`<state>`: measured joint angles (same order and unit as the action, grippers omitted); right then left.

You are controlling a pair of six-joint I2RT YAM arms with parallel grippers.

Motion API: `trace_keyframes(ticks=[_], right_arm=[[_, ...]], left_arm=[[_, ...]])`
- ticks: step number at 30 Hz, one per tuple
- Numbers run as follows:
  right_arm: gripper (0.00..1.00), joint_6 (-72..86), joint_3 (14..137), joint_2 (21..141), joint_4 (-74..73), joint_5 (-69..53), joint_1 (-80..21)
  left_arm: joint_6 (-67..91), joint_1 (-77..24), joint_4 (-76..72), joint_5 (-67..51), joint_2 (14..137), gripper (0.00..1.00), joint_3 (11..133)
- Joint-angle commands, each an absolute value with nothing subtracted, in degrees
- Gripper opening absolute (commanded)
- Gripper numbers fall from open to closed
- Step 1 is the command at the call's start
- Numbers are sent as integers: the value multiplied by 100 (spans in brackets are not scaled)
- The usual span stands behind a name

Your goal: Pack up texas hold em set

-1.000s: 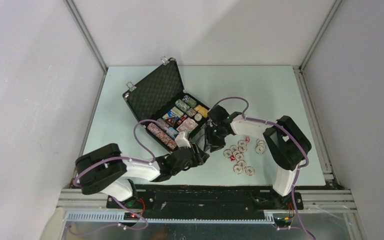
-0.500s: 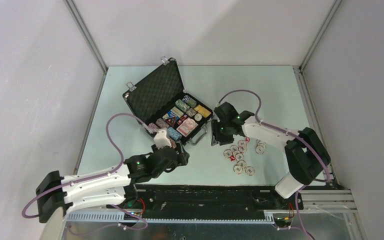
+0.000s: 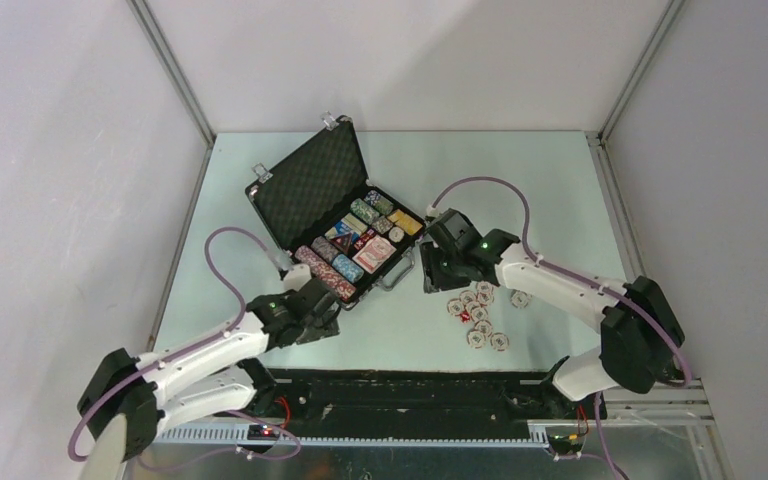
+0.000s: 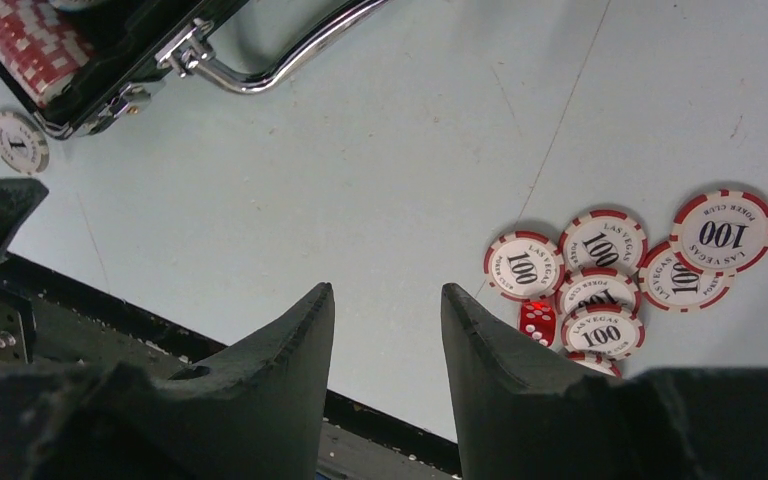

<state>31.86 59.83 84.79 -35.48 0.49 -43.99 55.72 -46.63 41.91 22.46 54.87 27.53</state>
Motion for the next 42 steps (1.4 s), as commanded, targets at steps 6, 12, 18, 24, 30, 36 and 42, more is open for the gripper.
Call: trace_keyframes(ticks=[6, 12, 18, 24, 30, 36, 42], right_arm=[[47, 3014, 5580, 7954, -3274, 67, -4465], [47, 2962, 5535, 7911, -3206, -170, -4458], [47, 2962, 5514, 7901, -3161, -210, -4464], [46, 3001, 5424, 7883, -3129, -217, -4462], [46, 3046, 5342, 7845, -3107, -241, -4459], [46, 3084, 5291, 7823, -3098, -300, -4456], [46, 3131, 5257, 7831, -3072, -371, -4464]], left_arm=[[4879, -4019, 4018, 1795, 6311, 76, 3042], [4803, -3952, 3784, 1833, 6474, 74, 3020], [4675, -3913, 3455, 1752, 6561, 72, 2969], [4617, -3794, 3154, 1562, 6722, 64, 2772], [4537, -3788, 3146, 1591, 6745, 56, 2778], [4473, -3792, 3283, 1344, 6728, 50, 2844], [4662, -4085, 3510, 1076, 6431, 51, 2785]])
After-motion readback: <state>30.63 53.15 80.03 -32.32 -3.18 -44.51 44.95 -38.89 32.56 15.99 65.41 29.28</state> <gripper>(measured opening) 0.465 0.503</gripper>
